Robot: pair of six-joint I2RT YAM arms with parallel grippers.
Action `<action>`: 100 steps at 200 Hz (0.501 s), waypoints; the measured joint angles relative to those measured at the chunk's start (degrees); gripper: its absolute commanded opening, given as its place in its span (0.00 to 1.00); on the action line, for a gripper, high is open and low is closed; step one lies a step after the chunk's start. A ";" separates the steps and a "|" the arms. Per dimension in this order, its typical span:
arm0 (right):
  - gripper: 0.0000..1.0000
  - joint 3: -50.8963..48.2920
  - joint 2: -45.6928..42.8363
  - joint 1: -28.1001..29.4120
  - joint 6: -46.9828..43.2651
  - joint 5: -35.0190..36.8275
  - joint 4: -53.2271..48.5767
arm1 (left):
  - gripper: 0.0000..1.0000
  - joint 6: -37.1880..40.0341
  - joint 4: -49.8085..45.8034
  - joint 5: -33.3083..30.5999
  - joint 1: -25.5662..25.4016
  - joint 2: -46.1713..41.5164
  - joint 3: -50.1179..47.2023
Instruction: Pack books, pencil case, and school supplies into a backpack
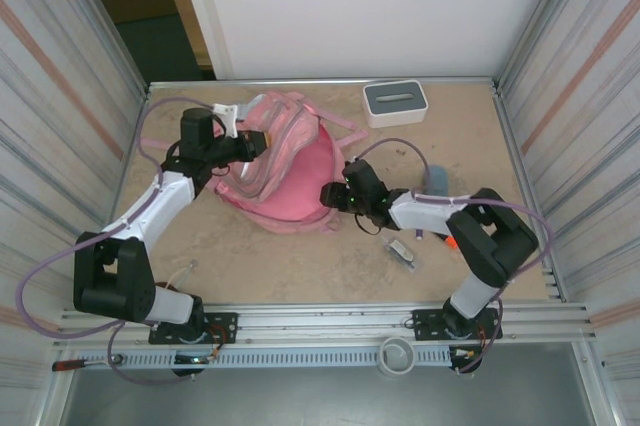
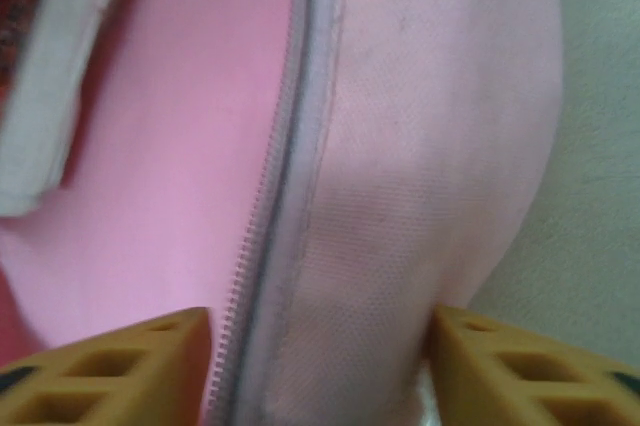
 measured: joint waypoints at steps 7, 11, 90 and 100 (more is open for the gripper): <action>0.27 1.18 1.27 -0.63 -0.42 -0.59 -0.26 | 0.00 -0.24 0.04 -0.68 -0.61 -0.04 -0.68; 0.23 1.75 1.86 -1.03 -0.22 -0.83 -0.37 | 0.00 -0.39 0.11 -1.22 -0.98 -0.11 -1.20; 0.08 23.28 13.49 -12.37 -7.02 -9.86 -10.71 | 0.07 -6.38 2.16 -14.62 -11.26 -2.01 -6.14; 0.12 27.08 15.08 -13.60 -8.20 -11.30 -13.05 | 0.15 -6.86 2.73 -15.58 -12.28 -1.11 -5.75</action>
